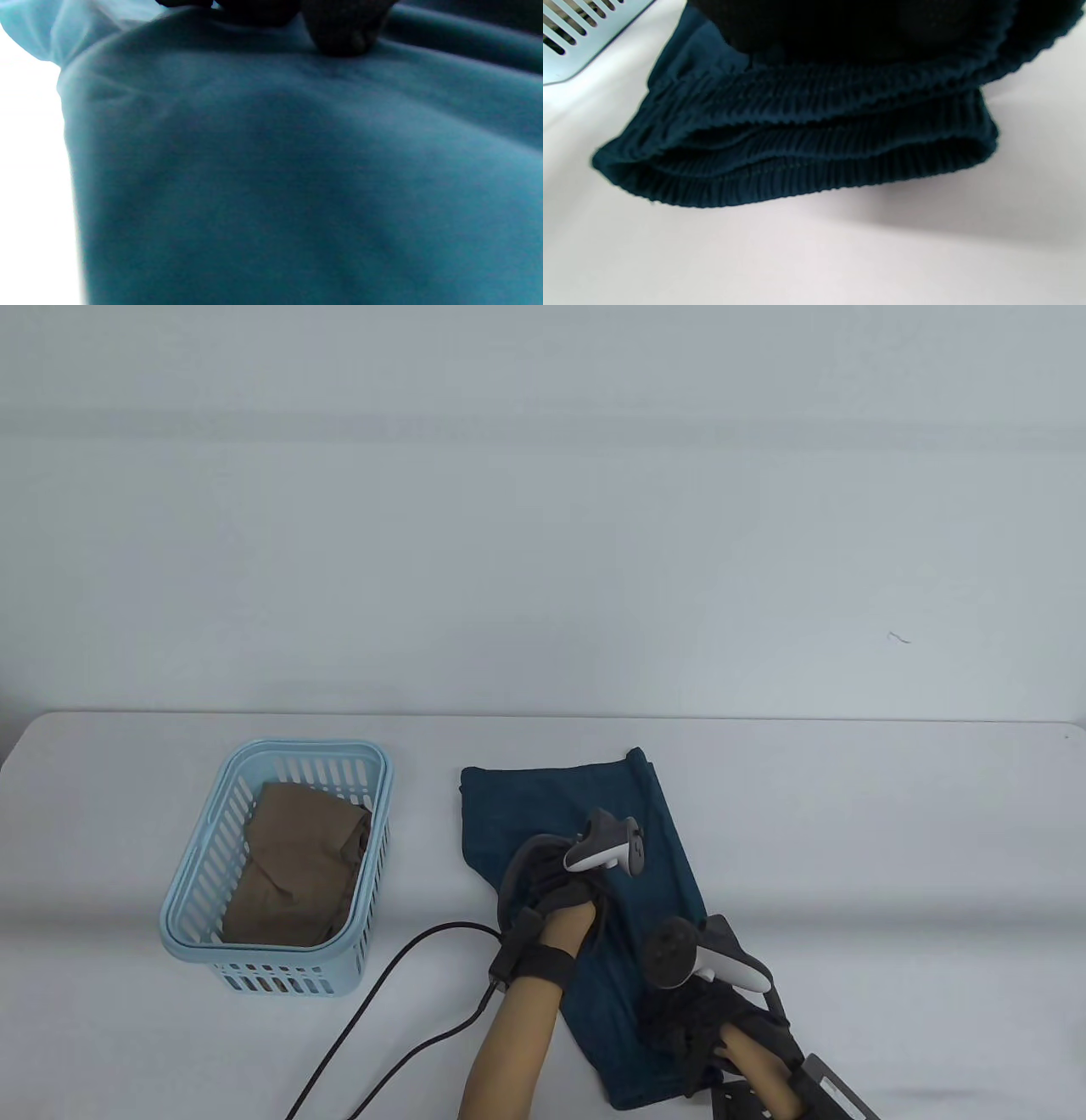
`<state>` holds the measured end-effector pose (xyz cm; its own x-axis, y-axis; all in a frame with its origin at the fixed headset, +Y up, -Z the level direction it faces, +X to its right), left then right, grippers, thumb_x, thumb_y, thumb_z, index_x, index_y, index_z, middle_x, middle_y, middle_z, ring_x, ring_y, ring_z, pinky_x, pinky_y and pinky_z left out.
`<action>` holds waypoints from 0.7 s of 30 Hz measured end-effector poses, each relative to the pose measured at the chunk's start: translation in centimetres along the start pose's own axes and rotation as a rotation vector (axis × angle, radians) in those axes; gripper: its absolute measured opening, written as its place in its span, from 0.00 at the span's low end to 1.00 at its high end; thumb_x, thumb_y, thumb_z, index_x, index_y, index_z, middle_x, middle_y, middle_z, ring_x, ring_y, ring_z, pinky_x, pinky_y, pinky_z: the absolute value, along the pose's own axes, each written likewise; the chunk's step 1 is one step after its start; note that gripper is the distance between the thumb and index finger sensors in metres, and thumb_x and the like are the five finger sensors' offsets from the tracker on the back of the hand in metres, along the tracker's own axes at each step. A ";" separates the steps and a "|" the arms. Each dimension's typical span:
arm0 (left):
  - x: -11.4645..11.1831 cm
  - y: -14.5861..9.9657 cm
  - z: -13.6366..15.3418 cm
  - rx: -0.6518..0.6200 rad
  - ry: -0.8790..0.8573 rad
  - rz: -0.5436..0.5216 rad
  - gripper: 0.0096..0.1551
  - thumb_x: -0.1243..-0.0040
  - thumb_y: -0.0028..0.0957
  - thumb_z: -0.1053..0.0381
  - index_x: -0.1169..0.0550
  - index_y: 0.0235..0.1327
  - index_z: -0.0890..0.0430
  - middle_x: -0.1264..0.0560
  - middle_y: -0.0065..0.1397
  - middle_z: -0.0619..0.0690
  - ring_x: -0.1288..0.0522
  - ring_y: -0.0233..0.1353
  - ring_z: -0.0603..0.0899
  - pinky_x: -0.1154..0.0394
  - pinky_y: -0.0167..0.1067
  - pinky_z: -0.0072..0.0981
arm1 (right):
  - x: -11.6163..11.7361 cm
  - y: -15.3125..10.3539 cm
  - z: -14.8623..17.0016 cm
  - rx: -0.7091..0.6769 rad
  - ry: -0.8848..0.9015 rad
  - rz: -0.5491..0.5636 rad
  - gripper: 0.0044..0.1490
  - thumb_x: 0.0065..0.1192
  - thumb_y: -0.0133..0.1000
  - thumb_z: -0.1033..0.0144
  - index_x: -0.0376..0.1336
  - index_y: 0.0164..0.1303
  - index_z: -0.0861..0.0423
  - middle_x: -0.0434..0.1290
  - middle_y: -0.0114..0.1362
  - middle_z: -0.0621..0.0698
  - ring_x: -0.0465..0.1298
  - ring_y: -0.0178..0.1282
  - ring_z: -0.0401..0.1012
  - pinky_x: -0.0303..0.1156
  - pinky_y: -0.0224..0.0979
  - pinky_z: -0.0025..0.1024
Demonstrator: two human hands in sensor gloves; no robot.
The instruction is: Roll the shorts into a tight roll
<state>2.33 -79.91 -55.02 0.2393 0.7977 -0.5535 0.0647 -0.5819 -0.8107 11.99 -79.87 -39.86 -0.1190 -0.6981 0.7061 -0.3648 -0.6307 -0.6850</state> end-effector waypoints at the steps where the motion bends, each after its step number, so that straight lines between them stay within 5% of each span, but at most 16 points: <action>1: 0.1 0.2 0.1 -0.002 -0.011 -0.001 0.33 0.46 0.57 0.48 0.43 0.67 0.60 0.52 0.82 0.63 0.48 0.82 0.73 0.52 0.71 0.75 | 0.0 0.2 -0.1 -0.006 0.007 0.003 0.33 0.51 0.59 0.62 0.54 0.72 0.61 0.58 0.66 0.67 0.66 0.57 0.53 0.68 0.59 0.38; 21: 0.2 1.6 1.5 0.006 -0.105 -0.031 0.34 0.51 0.56 0.49 0.49 0.71 0.52 0.57 0.83 0.61 0.52 0.84 0.71 0.53 0.72 0.74 | 0.0 1.3 -1.7 -0.040 0.053 0.055 0.34 0.50 0.59 0.61 0.52 0.73 0.63 0.57 0.65 0.68 0.66 0.55 0.52 0.67 0.56 0.36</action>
<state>1.03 -80.45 -56.75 0.1346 0.8279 -0.5444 0.0650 -0.5556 -0.8289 9.97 -80.10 -40.48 -0.1883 -0.7116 0.6769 -0.3925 -0.5772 -0.7161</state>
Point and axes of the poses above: the tracker on the back of each hand, its own z axis roughly to the little-finger side, its own y axis roughly from the wrist to the fingertips, x = y × z, the point moved 5 cm from there along y, roughly from the wrist to the fingertips
